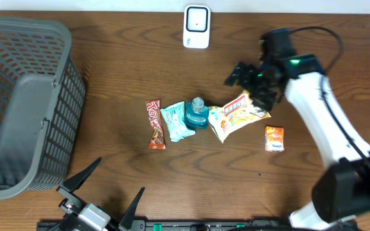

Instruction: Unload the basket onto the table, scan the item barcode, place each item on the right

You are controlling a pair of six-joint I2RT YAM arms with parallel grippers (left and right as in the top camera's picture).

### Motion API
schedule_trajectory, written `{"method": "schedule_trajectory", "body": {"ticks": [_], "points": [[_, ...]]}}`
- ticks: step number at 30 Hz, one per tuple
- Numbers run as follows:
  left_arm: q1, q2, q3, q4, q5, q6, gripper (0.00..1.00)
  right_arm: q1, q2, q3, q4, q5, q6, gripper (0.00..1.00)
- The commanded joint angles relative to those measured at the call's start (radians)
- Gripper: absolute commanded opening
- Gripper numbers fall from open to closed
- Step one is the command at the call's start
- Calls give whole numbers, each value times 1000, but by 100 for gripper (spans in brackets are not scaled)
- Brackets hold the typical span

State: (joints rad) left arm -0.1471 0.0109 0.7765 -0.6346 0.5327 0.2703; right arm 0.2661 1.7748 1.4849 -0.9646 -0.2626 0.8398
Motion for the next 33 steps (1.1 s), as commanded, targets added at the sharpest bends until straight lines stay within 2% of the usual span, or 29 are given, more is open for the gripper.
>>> {"method": "schedule_trajectory", "body": {"ticks": [1,5,6,7,9,11,17,20,22,27,31,33], "points": [[1,-8,-7,3,-2,14,98,43,116,-2,29,65,132,99],[1,-8,-7,3,-2,14,98,49,238,-2,60,63,175,97],[1,-8,-7,3,-2,14,98,49,275,-2,59,62,177,87],[1,-8,-7,2,-2,14,98,48,319,-2,47,58,177,56],[1,-8,-7,2,-2,14,98,47,361,-2,12,35,177,22],[1,-8,-7,2,-2,14,98,39,383,-2,-22,-14,175,1],[1,-8,-7,2,-2,14,98,-60,376,6,-119,-274,84,1],[1,-8,-7,2,-2,14,98,-157,376,6,-218,-514,-94,1],[1,-8,-7,2,-2,14,98,-209,376,6,-297,-606,-201,1],[1,-8,-7,2,-2,14,98,-288,376,6,-491,-703,-364,1],[1,-8,-7,2,-2,14,98,-314,376,5,-738,-753,-457,1],[1,-8,-7,2,-2,14,98,-312,374,3,-738,-768,-463,2]]}}
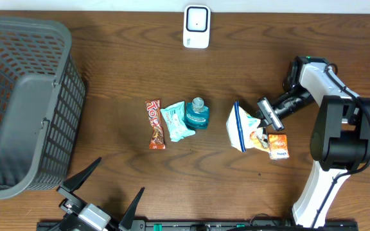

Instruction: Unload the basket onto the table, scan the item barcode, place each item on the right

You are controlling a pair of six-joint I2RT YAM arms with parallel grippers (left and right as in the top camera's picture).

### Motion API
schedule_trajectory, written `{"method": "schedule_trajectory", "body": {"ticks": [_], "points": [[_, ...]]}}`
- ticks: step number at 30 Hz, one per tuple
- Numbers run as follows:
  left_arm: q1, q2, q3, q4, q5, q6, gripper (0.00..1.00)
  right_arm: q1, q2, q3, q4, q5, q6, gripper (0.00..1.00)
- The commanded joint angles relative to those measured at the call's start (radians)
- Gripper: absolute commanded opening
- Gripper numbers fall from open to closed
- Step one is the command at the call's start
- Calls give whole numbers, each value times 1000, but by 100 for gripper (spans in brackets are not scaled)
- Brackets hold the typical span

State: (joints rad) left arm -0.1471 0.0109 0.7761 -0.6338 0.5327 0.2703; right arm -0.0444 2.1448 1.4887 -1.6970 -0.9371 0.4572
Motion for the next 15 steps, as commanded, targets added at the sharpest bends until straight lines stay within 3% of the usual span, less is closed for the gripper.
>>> {"method": "schedule_trajectory", "body": {"ticks": [1,12,15], "points": [[1,-8,-7,2,-2,14,98,0,4,0,-6,-94,-80,2],[1,-8,-7,2,-2,14,98,20,4,0,-6,-84,-63,1],[1,-8,-10,2,-2,14,98,44,4,0,-6,-87,3,2]]}}
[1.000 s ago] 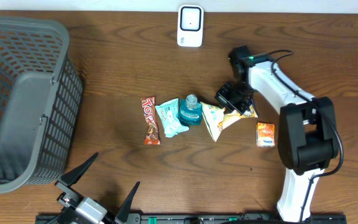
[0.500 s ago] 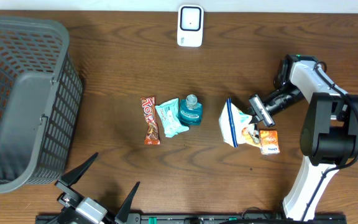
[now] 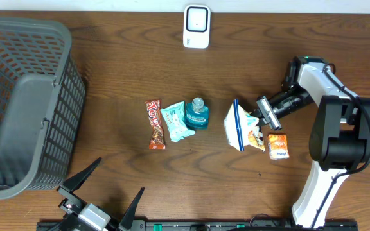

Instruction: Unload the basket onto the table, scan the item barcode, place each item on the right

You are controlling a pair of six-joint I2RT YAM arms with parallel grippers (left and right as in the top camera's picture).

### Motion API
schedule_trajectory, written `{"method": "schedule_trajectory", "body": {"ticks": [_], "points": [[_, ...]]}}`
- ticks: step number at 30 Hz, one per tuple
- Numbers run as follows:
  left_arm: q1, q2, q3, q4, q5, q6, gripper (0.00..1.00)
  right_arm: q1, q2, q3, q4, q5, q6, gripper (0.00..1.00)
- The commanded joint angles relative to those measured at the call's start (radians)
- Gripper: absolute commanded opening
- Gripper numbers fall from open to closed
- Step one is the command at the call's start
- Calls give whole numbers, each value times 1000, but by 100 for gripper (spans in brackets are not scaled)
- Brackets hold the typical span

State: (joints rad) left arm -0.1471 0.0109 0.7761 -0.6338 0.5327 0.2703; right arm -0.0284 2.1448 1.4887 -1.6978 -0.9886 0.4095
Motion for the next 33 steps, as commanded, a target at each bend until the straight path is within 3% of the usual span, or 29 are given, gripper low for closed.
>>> {"method": "schedule_trajectory", "body": {"ticks": [1,11,21,26,33], "points": [[1,-8,-12,2,-2,14,98,34,4,0,-5,-35,58,2],[1,-8,-15,2,-2,14,98,97,4,0,-5,-129,63,2],[1,-8,-15,2,-2,14,98,154,-42,-1,-5,-113,-87,1],[1,-8,-15,2,-2,14,98,167,-208,-4,-5,-72,-107,1],[1,-8,-15,2,-2,14,98,167,-460,-4,-5,-72,53,1]]}}
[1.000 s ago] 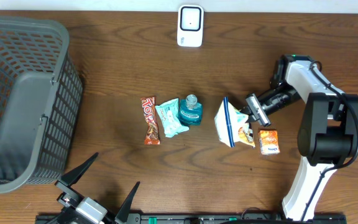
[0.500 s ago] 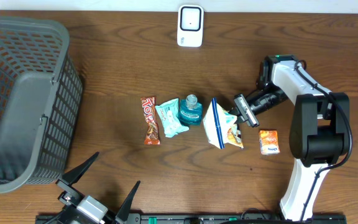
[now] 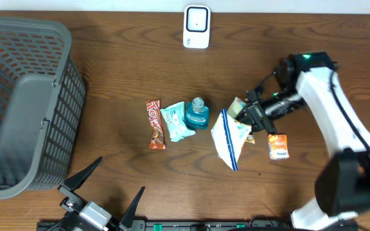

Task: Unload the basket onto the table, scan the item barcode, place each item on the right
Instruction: 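Raise the snack bag to the front of the white scanner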

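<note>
My right gripper (image 3: 248,115) is shut on the top edge of the snack bag (image 3: 227,138), right of the table's middle. The bag is turned over, so its white back with a blue stripe faces up and hangs toward the front. A white barcode scanner (image 3: 196,27) stands at the back edge, well away from the bag. At the front edge, my left gripper (image 3: 106,190) rests with its fingers spread and nothing between them.
A red candy bar (image 3: 155,124), a teal packet (image 3: 175,122) and a teal bottle (image 3: 198,113) lie in a row just left of the bag. A small orange packet (image 3: 275,146) lies right of it. A grey basket (image 3: 24,102) fills the left side.
The right gripper has moved left and a little forward. The bag, then standing on edge, now shows its broad white back and reaches further toward the front.
At first the right gripper was at the bag, which lay orange face up beside the bottle. Then the bag stood on edge in the gripper near the orange packet. Now it is turned white back up. The left arm has stayed still.
</note>
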You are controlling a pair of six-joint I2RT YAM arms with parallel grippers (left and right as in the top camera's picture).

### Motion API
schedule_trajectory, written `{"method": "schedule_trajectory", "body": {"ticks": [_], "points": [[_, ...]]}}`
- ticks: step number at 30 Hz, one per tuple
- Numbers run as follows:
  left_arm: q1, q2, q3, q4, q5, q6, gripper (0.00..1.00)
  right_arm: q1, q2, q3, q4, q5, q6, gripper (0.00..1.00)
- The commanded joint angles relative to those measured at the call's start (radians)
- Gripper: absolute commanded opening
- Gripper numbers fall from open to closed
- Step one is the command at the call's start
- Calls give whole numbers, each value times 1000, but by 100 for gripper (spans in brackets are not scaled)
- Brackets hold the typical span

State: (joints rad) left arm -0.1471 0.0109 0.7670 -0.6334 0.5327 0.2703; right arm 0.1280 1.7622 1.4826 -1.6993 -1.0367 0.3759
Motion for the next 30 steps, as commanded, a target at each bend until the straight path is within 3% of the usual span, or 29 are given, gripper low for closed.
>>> {"method": "schedule_trajectory", "body": {"ticks": [1,8,11,13,23,30], "points": [[1,-8,-6,2,-2,14,98,10,-110,2,-3,-24,124,1],[1,-8,-6,2,-2,14,98,-7,-172,2,18,30,258,1],[1,-8,-6,2,-2,14,98,-8,-172,2,139,213,171,1],[1,-8,-6,2,-2,14,98,-15,-172,2,205,223,117,1],[1,-8,-6,2,-2,14,98,-46,-173,2,976,261,166,1],[1,-8,-11,2,-2,14,98,120,-166,2,1252,766,165,4]]}}
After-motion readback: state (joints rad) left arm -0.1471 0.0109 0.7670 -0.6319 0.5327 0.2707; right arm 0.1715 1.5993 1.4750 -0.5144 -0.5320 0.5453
